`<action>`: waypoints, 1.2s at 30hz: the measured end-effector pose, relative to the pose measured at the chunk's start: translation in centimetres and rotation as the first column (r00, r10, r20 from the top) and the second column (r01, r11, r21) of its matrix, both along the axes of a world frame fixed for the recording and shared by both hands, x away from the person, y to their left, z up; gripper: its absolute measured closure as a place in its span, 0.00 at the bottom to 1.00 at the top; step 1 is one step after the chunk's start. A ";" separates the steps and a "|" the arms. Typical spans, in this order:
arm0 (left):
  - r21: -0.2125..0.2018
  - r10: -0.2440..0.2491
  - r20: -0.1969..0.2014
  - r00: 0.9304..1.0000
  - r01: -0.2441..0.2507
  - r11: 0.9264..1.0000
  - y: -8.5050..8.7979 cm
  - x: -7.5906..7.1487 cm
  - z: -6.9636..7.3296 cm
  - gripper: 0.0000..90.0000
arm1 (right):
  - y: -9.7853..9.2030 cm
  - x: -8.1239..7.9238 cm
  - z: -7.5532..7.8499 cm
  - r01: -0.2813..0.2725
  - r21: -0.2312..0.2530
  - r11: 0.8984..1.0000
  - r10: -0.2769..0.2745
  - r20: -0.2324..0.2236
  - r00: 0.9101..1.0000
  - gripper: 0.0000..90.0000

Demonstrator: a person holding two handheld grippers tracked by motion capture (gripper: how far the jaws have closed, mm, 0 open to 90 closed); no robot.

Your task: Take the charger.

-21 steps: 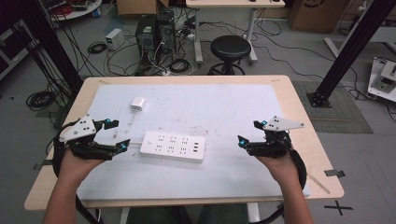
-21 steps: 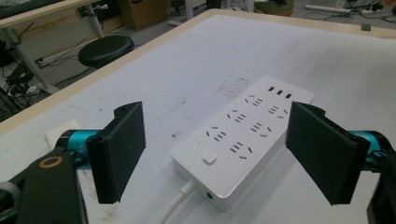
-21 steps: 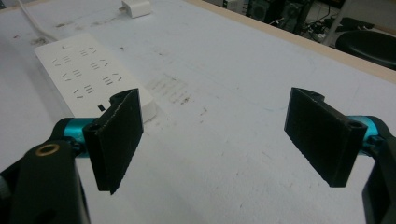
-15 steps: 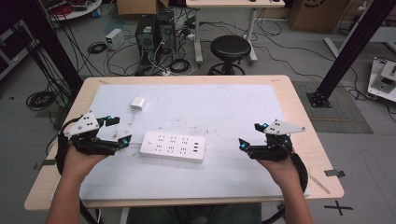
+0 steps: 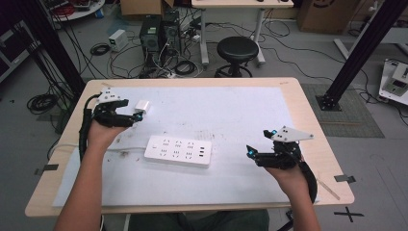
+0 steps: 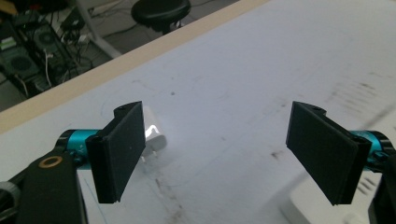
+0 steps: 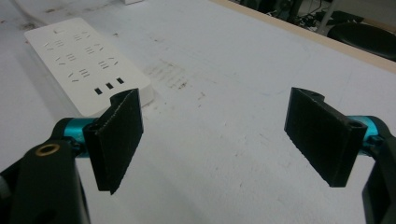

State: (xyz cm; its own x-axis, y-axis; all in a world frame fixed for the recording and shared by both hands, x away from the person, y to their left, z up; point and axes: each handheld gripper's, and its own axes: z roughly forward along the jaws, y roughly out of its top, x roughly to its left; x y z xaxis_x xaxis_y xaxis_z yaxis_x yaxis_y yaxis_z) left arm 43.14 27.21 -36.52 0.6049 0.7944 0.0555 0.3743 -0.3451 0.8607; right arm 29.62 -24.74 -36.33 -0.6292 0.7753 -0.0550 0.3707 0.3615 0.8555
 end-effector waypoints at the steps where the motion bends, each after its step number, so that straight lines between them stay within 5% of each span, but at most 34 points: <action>1: 0.000 0.000 0.000 1.000 0.000 1.000 0.0 0.0 0.0 0.22 | 0.0 0.0 0.0 0.000 0.000 1.000 0.000 0.000 1.000 0.22; 3: 0.004 0.047 -0.040 0.998 -0.046 0.999 -0.1 2.4 -0.9 0.22 | 0.0 -0.3 -0.3 0.022 0.000 1.000 -0.022 -0.003 1.000 0.22; 5: 0.024 0.062 -0.050 0.997 -0.061 0.998 -0.2 3.1 -1.1 0.22 | -0.1 -0.4 -0.5 0.031 0.002 1.000 -0.031 -0.007 0.999 0.22; 8: -0.011 0.100 -0.054 0.994 -0.101 0.995 -0.3 4.6 -2.2 0.22 | -0.1 -0.6 -0.5 0.044 0.000 0.999 -0.044 -0.010 0.999 0.22; 9: 0.014 0.120 -0.092 0.988 -0.120 0.993 -0.4 5.7 -3.1 0.22 | -0.1 -0.7 -0.6 0.050 -0.001 0.999 -0.050 -0.008 0.999 0.22; 11: 0.038 0.141 -0.106 0.984 -0.137 0.990 -0.6 6.5 -3.9 0.22 | -0.1 -0.8 -0.6 0.058 -0.002 0.998 -0.058 -0.012 0.998 0.22; 22: 0.058 0.197 -0.150 0.969 -0.190 0.980 -0.5 8.6 -7.1 0.22 | -0.2 -1.2 -0.8 0.073 -0.018 0.997 -0.074 -0.016 0.997 0.22; 36: 0.057 0.209 -0.165 0.964 -0.202 0.978 -0.4 9.3 -8.4 0.27 | 0.1 -1.6 -0.8 0.082 -0.029 0.996 -0.083 -0.019 0.996 0.22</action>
